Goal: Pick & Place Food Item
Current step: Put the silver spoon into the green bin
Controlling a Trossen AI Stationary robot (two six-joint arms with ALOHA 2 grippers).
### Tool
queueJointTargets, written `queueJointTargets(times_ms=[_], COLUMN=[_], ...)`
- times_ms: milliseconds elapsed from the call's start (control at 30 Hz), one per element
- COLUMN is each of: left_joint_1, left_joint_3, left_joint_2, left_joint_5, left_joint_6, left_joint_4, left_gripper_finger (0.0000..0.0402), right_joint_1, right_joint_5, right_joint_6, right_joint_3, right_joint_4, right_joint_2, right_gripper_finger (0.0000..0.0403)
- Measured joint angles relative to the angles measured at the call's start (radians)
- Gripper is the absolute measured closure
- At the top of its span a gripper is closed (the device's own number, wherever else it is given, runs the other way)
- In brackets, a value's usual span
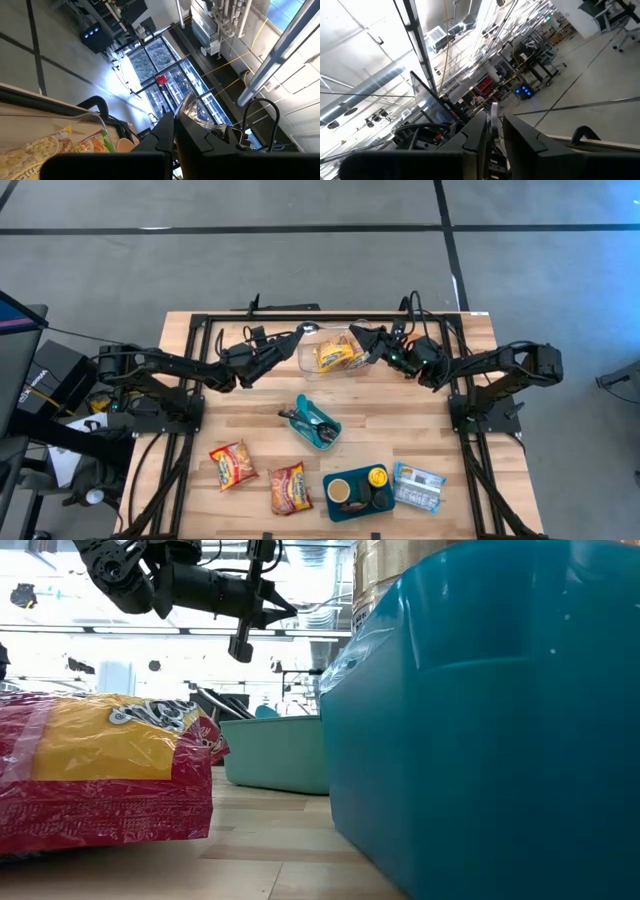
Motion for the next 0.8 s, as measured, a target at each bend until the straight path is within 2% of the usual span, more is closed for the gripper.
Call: queueJointTargets(times_ms=[300, 600, 800], left_joint_1=[0.000, 0.000, 0.000], left_joint_3=[0.000, 0.000, 0.000], left_joint_2=[0.000, 0.000, 0.000], left_joint_5=[-0.001, 0.000, 0.023], left_joint_6=[0.000, -0.002, 0.001], left_joint_4=[-0.002, -0.011, -0.013], left_gripper_finger=[0.0399, 0.0396, 0.0368], right_joint_1=[0.000, 0.000, 0.000], right_joint_5=[0.046, 0.047, 0.049], right_joint_6=[-0.003, 0.005, 0.009], right_joint_3=[0.000, 0.000, 0.000], right_joint_4=[-0.003, -0.005, -0.002], right_joint_2=[0.000, 0.000, 0.000], right_gripper_finger=[0.0394, 0.0398, 0.0399])
